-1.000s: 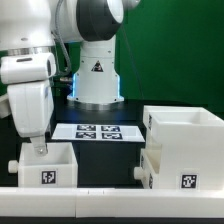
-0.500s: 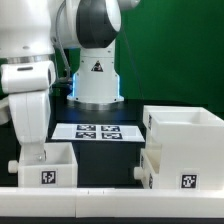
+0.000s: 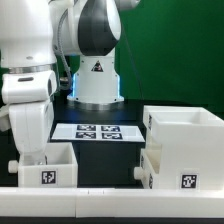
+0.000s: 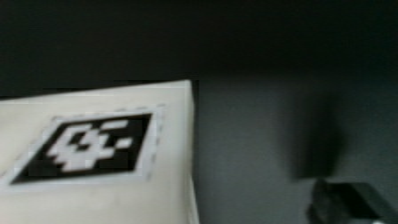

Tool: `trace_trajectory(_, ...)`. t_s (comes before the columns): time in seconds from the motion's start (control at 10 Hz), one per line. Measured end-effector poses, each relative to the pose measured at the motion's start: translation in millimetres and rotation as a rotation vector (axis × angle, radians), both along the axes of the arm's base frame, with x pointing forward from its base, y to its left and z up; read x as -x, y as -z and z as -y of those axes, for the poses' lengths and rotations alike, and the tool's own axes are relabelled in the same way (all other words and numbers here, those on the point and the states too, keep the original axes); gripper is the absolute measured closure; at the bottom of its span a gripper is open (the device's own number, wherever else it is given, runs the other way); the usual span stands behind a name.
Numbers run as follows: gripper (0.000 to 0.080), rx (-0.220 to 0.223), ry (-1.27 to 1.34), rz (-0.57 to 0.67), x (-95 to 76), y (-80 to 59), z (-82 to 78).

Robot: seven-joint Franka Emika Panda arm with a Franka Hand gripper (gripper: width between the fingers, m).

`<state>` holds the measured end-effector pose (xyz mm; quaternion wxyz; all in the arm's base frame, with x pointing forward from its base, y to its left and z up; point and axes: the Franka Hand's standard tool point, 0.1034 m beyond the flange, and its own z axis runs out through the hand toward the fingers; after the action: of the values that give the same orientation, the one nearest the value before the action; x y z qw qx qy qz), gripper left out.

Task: Assemble drawer

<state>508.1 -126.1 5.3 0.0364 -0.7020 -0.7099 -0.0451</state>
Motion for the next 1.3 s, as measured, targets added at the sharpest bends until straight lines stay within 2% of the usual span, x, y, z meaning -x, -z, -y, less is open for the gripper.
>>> trace_trajectory(0.1,0.0424,0.000,0.001,0.000,0.1,0.0,0.2)
trace_trajectory(0.2,0.0559,0.000,0.002,0.000,0.1,0.1,0.3)
trace_trajectory(0.3,0.0727,0.001,0.003,-0.001,0.2,0.1,0.4)
trace_trajectory(0.4,0.0763,0.001,0.006,-0.001,0.2,0.1,0.4)
trace_trajectory(0.5,0.0763,0.001,0.020,-0.002,-0.2,-0.8,-1.7)
trace_trajectory(0.6,0.0763,0.004,0.052,-0.001,-1.5,-8.3,-15.4)
trace_trajectory(0.8,0.0763,0.026,0.078,0.029,-14.7,-44.3,-50.5)
trace_trajectory(1.0,0.0763,0.035,0.082,0.027,-26.6,-66.3,-72.9)
trace_trajectory(1.1,0.0763,0.037,0.063,0.038,-30.8,-67.0,-79.3)
trace_trajectory(1.3,0.0762,0.037,0.080,0.034,-26.9,-59.4,-73.4)
